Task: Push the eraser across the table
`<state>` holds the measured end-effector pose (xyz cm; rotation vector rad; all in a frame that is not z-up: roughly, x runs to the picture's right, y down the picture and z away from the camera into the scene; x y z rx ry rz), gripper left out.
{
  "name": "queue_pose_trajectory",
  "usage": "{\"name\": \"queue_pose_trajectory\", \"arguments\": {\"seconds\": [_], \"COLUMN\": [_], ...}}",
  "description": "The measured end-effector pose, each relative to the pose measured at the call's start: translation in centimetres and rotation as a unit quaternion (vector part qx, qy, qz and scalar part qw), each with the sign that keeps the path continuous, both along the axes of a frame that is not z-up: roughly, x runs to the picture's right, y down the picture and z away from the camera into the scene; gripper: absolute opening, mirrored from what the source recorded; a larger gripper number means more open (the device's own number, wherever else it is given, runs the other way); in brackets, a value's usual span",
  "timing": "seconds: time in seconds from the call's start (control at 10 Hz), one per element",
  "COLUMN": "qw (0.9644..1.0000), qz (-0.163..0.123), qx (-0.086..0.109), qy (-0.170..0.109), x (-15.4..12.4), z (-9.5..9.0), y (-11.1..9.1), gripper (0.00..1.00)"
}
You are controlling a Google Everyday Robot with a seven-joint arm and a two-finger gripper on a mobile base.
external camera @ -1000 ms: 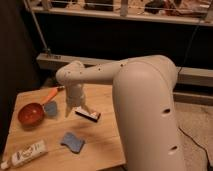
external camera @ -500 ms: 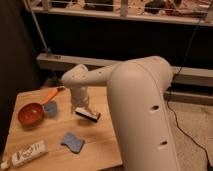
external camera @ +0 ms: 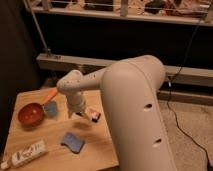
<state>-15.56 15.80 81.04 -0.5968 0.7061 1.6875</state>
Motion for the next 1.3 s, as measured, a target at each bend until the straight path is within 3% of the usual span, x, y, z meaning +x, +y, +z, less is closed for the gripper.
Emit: {"name": "queue_pose_trajectory", "arguments": {"seconds": [0.4, 0.8, 1.3], "qw": [0.9987, 0.9989, 0.9993], "qz": [0.044, 0.03, 0.029], "qx": [-0.005, -0.024, -0.023], "qy": [-0.025, -0.028, -0.004], "x": [0.1, 0.7, 1.8], "z": [1.8, 3.1, 4.1], "y": [0.7, 1.7, 0.5], "gripper": [0.74, 0.74, 0.74]}}
